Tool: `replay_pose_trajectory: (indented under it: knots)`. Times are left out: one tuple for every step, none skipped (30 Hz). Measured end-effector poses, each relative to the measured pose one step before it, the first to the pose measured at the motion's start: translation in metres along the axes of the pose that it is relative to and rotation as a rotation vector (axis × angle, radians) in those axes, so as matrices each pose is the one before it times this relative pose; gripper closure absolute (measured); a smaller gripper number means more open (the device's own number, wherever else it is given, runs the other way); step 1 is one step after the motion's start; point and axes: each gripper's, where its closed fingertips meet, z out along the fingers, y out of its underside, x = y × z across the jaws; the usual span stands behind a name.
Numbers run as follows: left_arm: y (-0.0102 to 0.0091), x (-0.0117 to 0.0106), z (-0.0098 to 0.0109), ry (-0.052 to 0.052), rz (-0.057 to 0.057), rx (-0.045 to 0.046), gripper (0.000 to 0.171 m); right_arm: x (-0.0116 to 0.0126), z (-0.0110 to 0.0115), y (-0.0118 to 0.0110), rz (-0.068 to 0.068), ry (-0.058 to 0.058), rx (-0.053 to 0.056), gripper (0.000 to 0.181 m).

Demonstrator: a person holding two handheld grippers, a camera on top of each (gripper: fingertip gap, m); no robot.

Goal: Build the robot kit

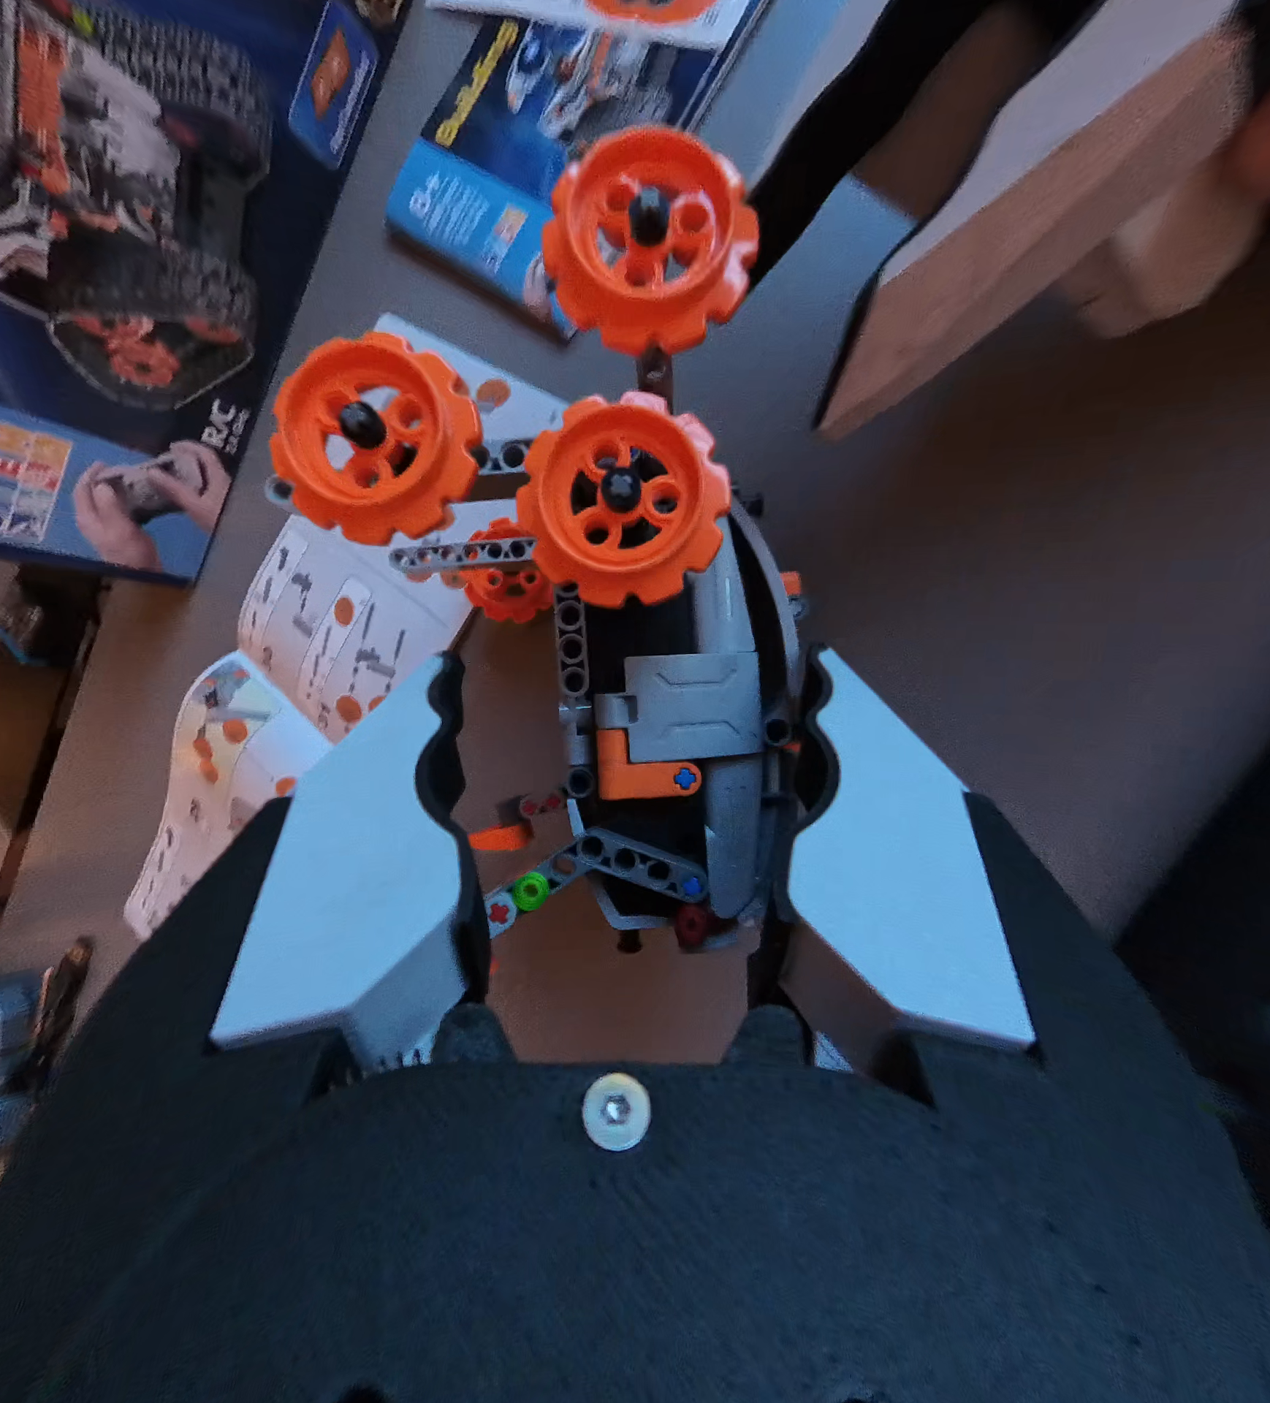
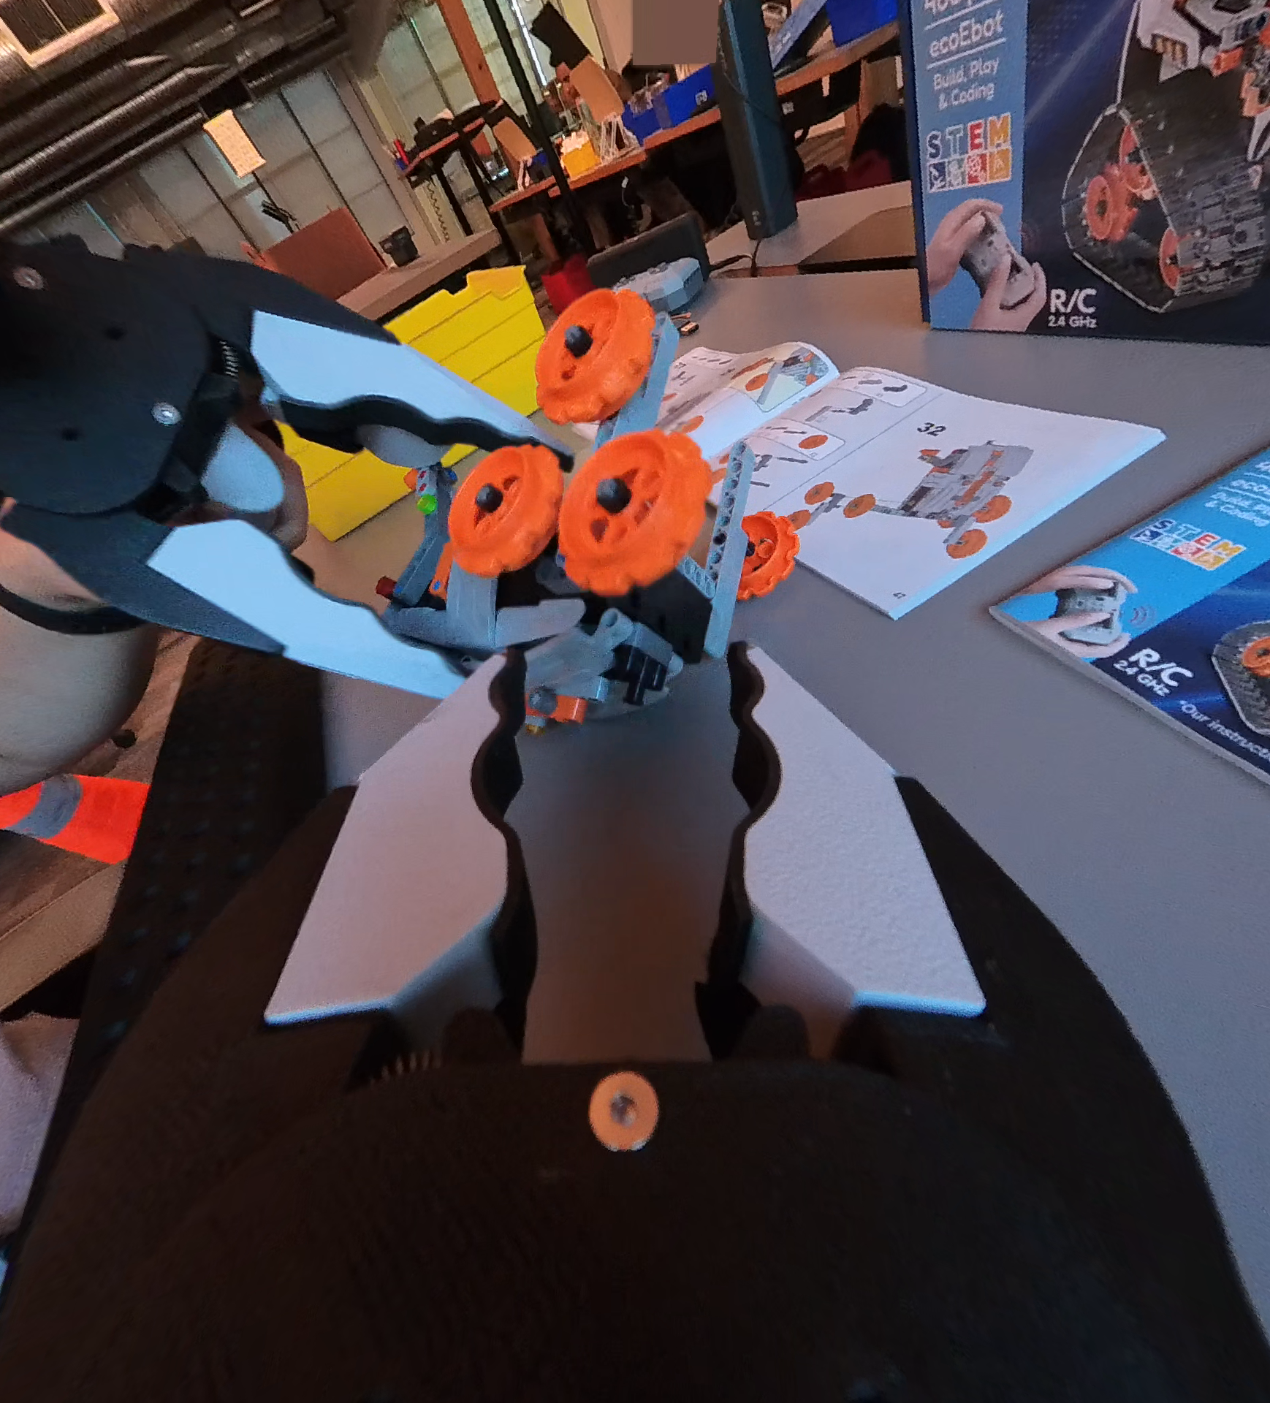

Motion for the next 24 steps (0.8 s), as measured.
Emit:
replay_pose_trajectory:
  knots:
    - [0.00328, -0.00160, 0.00250, -0.0189, -0.0026, -0.01812, 0.081, -0.00040, -0.00146, 0.00057, 0.0090, -0.0016, 0.0009, 0.127]
    - [0.00200, -0.00128, 0.00211, -0.0175, -0.0013, -0.00933, 0.078, 0.00082, -0.00140, 0.00113, 0.0124, 0.0040, -0.0044, 0.127]
    - [0.00118, -0.00081, 0.00158, -0.0111, 0.0072, -0.00760, 0.075, -0.00006, -0.00122, 0.00050, 0.0095, -0.0009, -0.0018, 0.126]
    - [0.00041, -0.00039, 0.00150, -0.0046, 0.0090, -0.00787, 0.074, -0.00131, -0.00110, -0.00111, 0.0046, -0.0067, 0.0065, 0.126]
    - [0.00028, 0.00053, 0.00162, 0.0013, 0.0113, -0.01320, 0.073, -0.00098, -0.00047, -0.00150, -0.0015, -0.0027, 0.0075, 0.126]
    - [-0.00086, 0.00099, 0.00162, 0.0040, 0.0202, -0.00876, 0.074, -0.00039, 0.00009, -0.00023, -0.0064, 0.0017, 0.0004, 0.126]
    - [-0.00225, 0.00347, 0.00172, 0.0200, 0.0282, 0.00453, 0.076, -0.00105, 0.00090, 0.00101, -0.0084, -0.0022, -0.0073, 0.126]
    - [-0.00164, 0.00837, 0.00228, 0.0531, 0.0310, 0.00541, 0.100, -0.00165, 0.00141, 0.00181, -0.0069, -0.0055, -0.0110, 0.126]
    - [0.00026, -0.00002, 0.00282, 0.0071, 0.0233, -0.00421, 0.103, -0.00170, 0.00170, 0.00217, -0.0051, -0.0053, -0.0122, 0.126]
    - [0.00129, -0.00180, 0.00142, 0.0050, 0.0209, -0.01314, 0.104, -0.00185, 0.00186, 0.00262, -0.0037, -0.0064, -0.0140, 0.126]
    - [0.00149, -0.00205, 0.00070, 0.0161, -0.0019, -0.01386, 0.104, -0.00217, 0.00172, 0.00253, -0.0030, -0.0068, -0.0144, 0.126]
    - [0.00218, -0.00192, 0.00164, 0.0254, -0.0157, -0.01098, 0.104, -0.00193, 0.00132, 0.00210, -0.0033, -0.0043, -0.0125, 0.126]
    - [0.00410, -0.00074, 0.00339, 0.0378, -0.0329, -0.01407, 0.104, -0.00147, 0.00086, 0.00143, -0.0039, -0.0015, -0.0082, 0.126]
    - [0.00604, -0.00016, 0.00427, 0.0442, -0.0447, -0.02442, 0.102, -0.00166, 0.00037, 0.00078, -0.0044, -0.0029, -0.0034, 0.126]
    - [0.00260, -0.00152, 0.00159, 0.0351, -0.0325, -0.00929, 0.101, -0.00175, 0.00018, 0.00055, -0.0034, -0.0043, -0.0028, 0.126]
    - [0.00123, -0.00061, -0.00081, 0.0388, -0.0197, -0.00025, 0.102, -0.00118, 0.00003, 0.00062, -0.0027, -0.0023, -0.0042, 0.126]
    - [0.00265, -0.00113, -0.00165, 0.0314, -0.0139, -0.01305, 0.102, -0.00100, -0.00018, 0.00035, -0.0057, -0.0015, -0.0029, 0.126]
    - [0.00181, -0.00027, -0.00210, 0.0338, -0.0213, -0.00502, 0.102, -0.00149, -0.00046, -0.00050, -0.0118, -0.0014, 0.0006, 0.126]
    - [0.00123, 0.00132, -0.00300, 0.0398, -0.0252, 0.00474, 0.103, -0.00205, -0.00082, -0.00163, -0.0223, -0.0006, 0.0052, 0.126]
    - [0.00143, 0.00418, -0.00431, 0.0590, -0.0300, 0.00499, 0.103, -0.00323, -0.00116, -0.00276, -0.0388, -0.0019, 0.0093, 0.127]
    - [0.00073, 0.00718, -0.00586, 0.0801, -0.0312, 0.01028, 0.102, -0.00533, -0.00137, -0.00430, -0.0596, -0.0074, 0.0137, 0.126]
    - [-0.00047, 0.00963, -0.00678, 0.0950, -0.0343, 0.02043, 0.103, -0.00578, -0.00153, -0.00563, -0.0847, -0.0017, 0.0162, 0.126]
    - [-0.00044, 0.01113, -0.00649, 0.1069, -0.0430, 0.02175, 0.103, -0.00475, -0.00134, -0.00466, -0.1142, 0.0107, 0.0033, 0.125]
    - [0.00037, 0.01065, -0.00519, 0.1050, -0.0431, 0.01696, 0.103, -0.00468, -0.00090, -0.00309, -0.1391, 0.0141, -0.0115, 0.120]
